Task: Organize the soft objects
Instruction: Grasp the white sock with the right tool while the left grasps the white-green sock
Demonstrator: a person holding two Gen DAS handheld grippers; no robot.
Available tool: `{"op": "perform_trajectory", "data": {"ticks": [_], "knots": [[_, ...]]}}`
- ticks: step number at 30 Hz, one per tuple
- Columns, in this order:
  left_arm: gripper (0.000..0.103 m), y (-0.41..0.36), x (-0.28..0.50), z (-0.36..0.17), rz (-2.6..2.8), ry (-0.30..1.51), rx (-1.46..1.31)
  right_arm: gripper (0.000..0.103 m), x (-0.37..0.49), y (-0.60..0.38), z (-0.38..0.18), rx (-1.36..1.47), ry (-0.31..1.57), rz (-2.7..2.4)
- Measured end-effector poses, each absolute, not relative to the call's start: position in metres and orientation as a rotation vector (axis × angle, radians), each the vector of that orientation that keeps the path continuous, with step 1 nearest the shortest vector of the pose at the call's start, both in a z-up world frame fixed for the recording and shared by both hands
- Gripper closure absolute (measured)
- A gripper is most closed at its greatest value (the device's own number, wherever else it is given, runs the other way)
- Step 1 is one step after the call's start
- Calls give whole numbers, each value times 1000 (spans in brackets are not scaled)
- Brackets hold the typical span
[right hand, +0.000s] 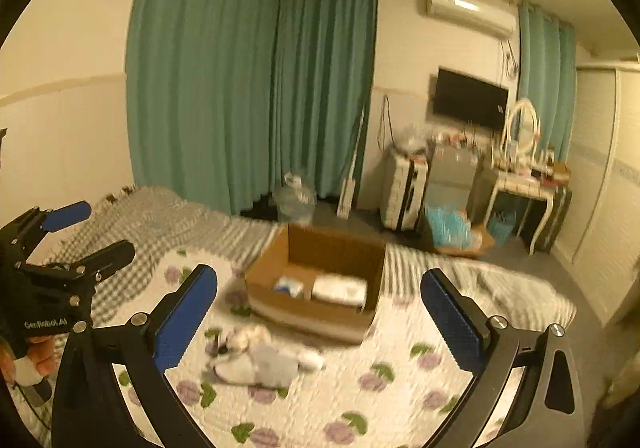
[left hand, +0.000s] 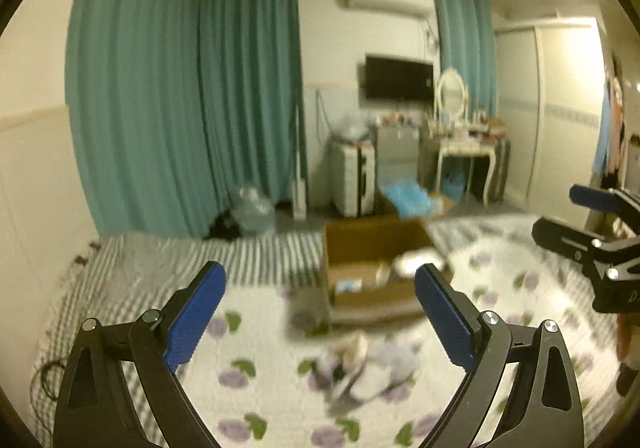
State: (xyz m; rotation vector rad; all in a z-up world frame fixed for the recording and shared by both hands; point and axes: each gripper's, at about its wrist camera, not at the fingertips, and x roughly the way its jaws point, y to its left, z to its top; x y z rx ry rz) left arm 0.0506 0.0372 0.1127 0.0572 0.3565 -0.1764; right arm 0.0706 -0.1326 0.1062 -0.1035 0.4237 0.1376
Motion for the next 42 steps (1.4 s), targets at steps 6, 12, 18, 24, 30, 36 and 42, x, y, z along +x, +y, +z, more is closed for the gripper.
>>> {"op": "perform_trajectory", "data": {"ticks": [6, 12, 18, 24, 30, 36, 42], "knots": [[6, 37, 73, 31, -147, 464, 108, 1, 104, -119, 14, -100, 557, 159], [6, 41, 92, -49, -107, 597, 71, 1, 134, -116, -61, -105, 656, 211], [6, 43, 98, -99, -64, 712, 95, 1, 164, -111, -118, -68, 802, 240], [6, 48, 101, -103, -30, 713, 102, 16, 188, -103, -142, 1, 876, 306], [6, 58, 103, -102, -17, 714, 57, 52, 186, -98, -150, 1, 888, 299], [6, 54, 96, -101, -7, 696, 58, 65, 156, -111, -129, 32, 840, 327], [6, 42, 86, -105, -53, 721, 33, 65, 126, -135, -92, 31, 761, 329]]}}
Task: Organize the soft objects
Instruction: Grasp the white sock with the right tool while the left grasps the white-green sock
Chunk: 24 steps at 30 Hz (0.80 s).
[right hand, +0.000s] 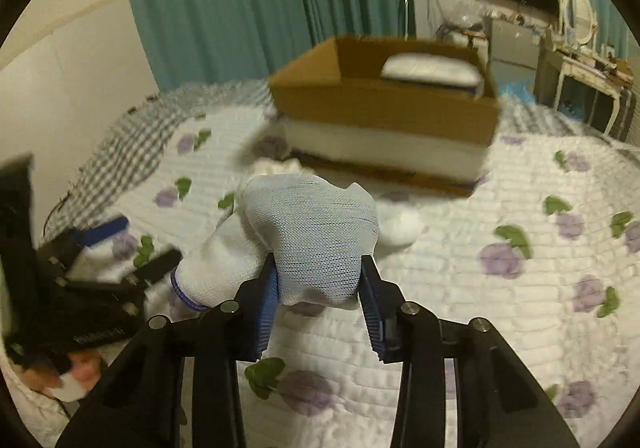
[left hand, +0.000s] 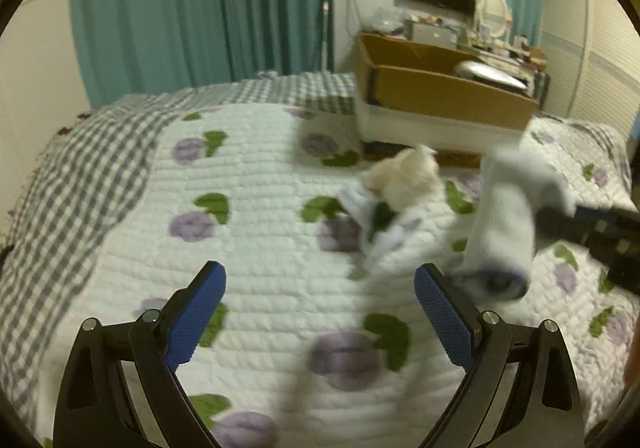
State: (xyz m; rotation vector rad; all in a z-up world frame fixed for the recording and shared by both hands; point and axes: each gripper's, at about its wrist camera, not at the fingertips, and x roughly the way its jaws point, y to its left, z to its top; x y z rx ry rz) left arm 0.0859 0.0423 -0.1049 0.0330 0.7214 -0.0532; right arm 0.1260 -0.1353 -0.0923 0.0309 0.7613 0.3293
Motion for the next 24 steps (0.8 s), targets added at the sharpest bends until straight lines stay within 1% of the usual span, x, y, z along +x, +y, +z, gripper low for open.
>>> {"op": "perform_trajectory", "data": {"ticks": [5, 10, 11, 12, 13, 14, 15, 17, 19, 20, 24], "knots": [[7, 17, 92, -108, -100, 744, 69, 65, 131, -164, -78, 33, 720, 257], [8, 1, 120, -118, -128, 775, 36, 65, 155, -192, -89, 34, 735, 160], [12, 0, 129, -122, -122, 782, 26, 65, 159, -198, -91, 39, 742, 151], [22, -2, 135, -125, -119, 787, 22, 65, 162, -202, -94, 47, 749, 143], [25, -4, 144, -131, -122, 794, 19, 65, 165, -207, -96, 56, 755, 136], [33, -6, 148, -135, -125, 797, 23, 65, 167, -211, -98, 60, 760, 132], [47, -8, 153, -139, -126, 806, 30, 65, 168, -213, -100, 60, 766, 132], [60, -11, 163, -148, -134, 833, 39, 65, 168, -216, -101, 54, 773, 135], [64, -12, 169, -155, -150, 854, 36, 65, 166, -219, -99, 63, 769, 140], [68, -11, 169, -156, -145, 854, 37, 65, 164, -221, -98, 67, 762, 137], [70, -11, 159, -150, -143, 822, 44, 65, 151, -230, -86, 111, 730, 136]]}}
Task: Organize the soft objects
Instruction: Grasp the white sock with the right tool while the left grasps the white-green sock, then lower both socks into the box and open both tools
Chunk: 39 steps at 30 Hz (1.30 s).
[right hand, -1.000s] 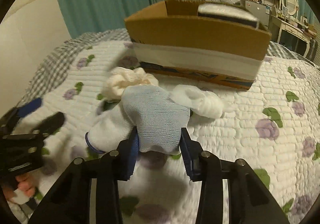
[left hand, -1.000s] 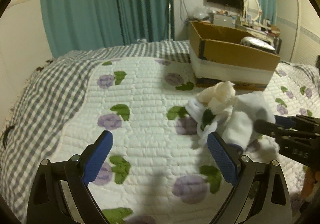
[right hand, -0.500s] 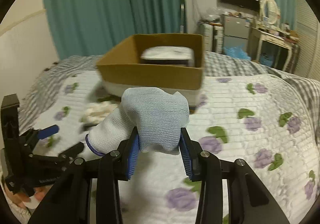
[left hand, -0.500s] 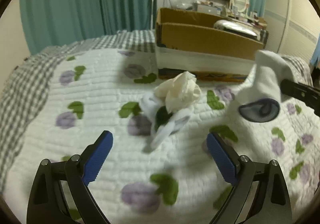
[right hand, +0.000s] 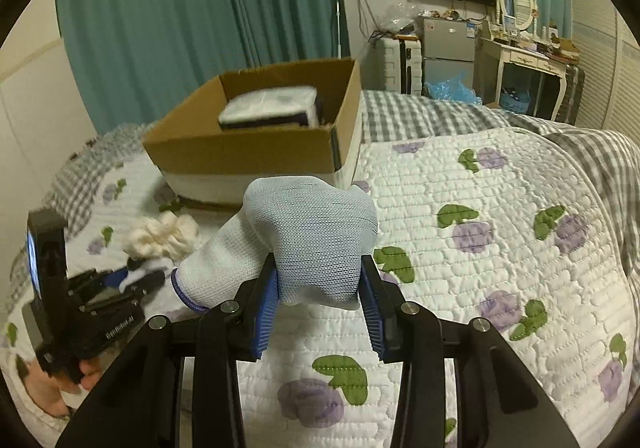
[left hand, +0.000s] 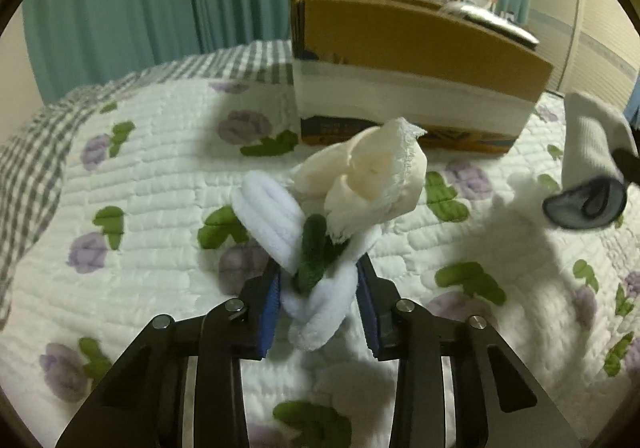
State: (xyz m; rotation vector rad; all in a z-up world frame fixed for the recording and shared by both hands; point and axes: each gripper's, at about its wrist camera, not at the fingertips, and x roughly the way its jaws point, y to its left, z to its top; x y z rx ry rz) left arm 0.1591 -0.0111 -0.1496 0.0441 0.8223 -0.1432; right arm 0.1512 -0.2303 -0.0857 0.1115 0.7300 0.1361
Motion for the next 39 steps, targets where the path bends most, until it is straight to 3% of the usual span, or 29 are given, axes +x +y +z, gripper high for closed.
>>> {"op": "perform_trajectory", "data": {"ticks": [9, 23, 31, 39], "knots": [[70, -17, 109, -112, -193, 747, 88, 65, 113, -237, -28, 132, 628, 121], [70, -23, 66, 10, -232, 531, 100, 65, 77, -208, 66, 23, 471, 161], [70, -33, 113, 63, -250, 473, 71, 65, 140, -196, 103, -18, 426, 164], [70, -42, 211, 63, -204, 474, 75, 65, 255, -196, 76, 44, 493, 186]]}}
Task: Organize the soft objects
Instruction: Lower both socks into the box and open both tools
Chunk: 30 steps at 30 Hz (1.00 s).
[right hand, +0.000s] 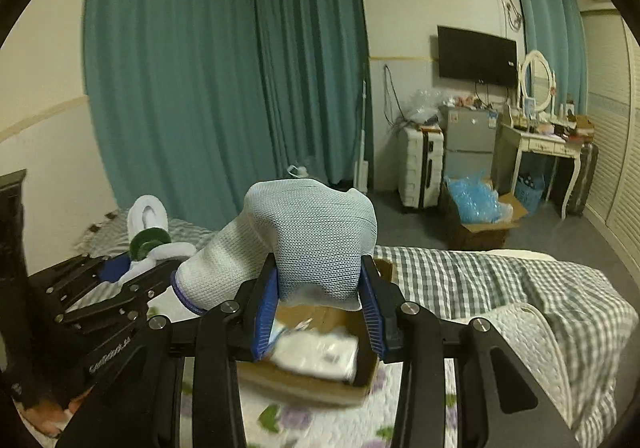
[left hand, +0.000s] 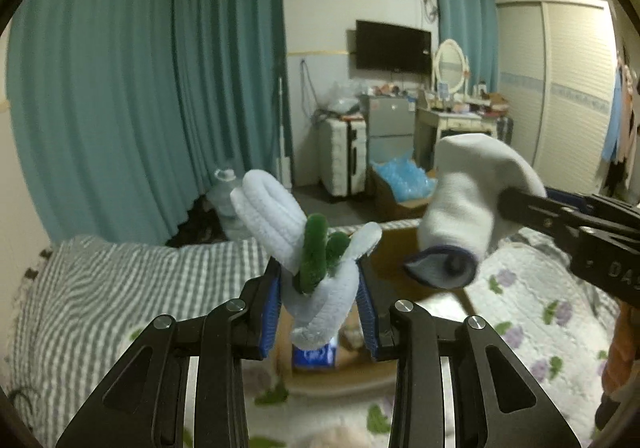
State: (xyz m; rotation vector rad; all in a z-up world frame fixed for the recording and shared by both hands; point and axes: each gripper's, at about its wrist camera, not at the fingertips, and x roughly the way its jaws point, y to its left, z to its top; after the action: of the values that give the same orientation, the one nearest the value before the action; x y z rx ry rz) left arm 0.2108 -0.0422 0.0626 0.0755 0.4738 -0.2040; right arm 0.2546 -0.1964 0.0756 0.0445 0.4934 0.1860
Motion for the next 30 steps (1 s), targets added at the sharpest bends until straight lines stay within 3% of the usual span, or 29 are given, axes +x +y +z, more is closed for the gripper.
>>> {"op": "perform_trajectory", "data": {"ticks": [8, 10, 11, 12, 13, 14, 18, 24, 27, 30], "knots": [[67, -60, 292, -5, -237, 559, 114, 65, 338, -203, 0, 60, 586, 163], [63, -65, 301, -17, -239, 564, 128, 60, 344, -207, -9, 73, 576, 176], [49, -67, 304, -22, -238, 557, 139, 57, 346, -210, -11, 79, 571, 186], [28, -70, 306, -25, -226, 555, 153, 45, 348, -212, -12, 84, 563, 184], [21, -72, 310, -30, -205, 564, 172, 32, 346, -214, -10, 91, 549, 175], [19, -74, 311, -31, -194, 568, 171, 28, 345, -216, -8, 99, 535, 171], [18, -71, 302, -22, -169, 526, 135, 26, 327, -226, 14, 110, 501, 148], [18, -64, 256, 25, -114, 424, 196, 12, 269, -233, 76, 87, 431, 128], [8, -59, 218, 65, -104, 340, 211, 9, 226, -227, 117, 40, 386, 109], [7, -51, 182, 103, -100, 260, 186, 2, 184, -222, 153, 13, 346, 106]]}}
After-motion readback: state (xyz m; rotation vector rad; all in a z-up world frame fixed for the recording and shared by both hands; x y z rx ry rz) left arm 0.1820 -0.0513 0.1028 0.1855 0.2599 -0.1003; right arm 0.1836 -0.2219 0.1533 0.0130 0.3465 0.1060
